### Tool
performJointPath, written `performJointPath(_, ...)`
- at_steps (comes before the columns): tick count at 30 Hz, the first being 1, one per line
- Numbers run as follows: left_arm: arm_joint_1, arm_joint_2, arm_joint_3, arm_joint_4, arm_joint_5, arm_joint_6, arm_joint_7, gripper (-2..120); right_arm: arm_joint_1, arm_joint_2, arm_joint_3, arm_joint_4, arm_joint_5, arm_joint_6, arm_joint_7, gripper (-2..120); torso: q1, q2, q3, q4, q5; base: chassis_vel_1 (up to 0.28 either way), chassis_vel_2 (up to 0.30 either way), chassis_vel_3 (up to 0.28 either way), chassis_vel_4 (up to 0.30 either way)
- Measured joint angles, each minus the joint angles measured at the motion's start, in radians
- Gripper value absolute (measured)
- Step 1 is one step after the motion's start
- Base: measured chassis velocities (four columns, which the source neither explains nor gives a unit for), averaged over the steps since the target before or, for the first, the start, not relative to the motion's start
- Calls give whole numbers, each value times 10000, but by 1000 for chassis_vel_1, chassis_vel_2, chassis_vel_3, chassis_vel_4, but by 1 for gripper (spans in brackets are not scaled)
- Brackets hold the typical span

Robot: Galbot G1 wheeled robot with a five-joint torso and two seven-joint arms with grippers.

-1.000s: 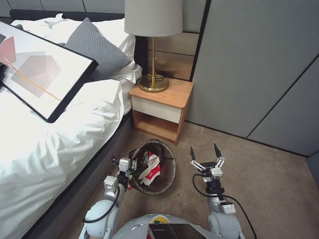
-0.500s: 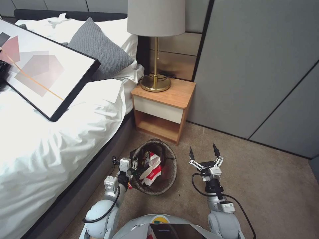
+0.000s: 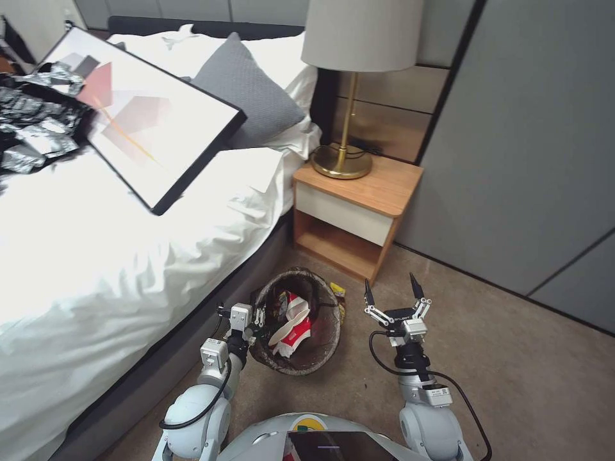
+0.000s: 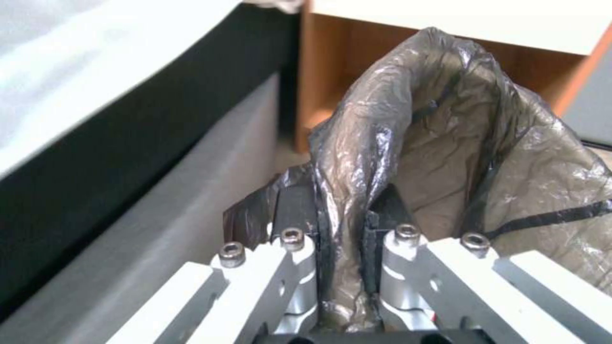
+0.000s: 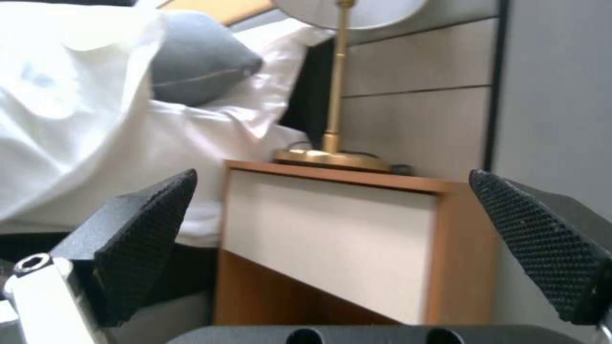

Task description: Pick up the trash bin, then pick up the garbage from the floor and place it into the trash bin.

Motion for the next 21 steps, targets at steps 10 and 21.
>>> performJointPath(10, 47, -19, 12, 76, 59, -187, 59, 7, 132, -7, 48, -15, 23, 5, -18, 100, 0, 0, 0, 3, 0, 121, 130, 111, 104)
performJointPath(21, 60, -28, 100, 115, 94, -221, 50, 7, 323, -112, 48, -70, -38, -274, 305, 100, 0, 0, 0, -5, 0, 12, 22, 20, 13)
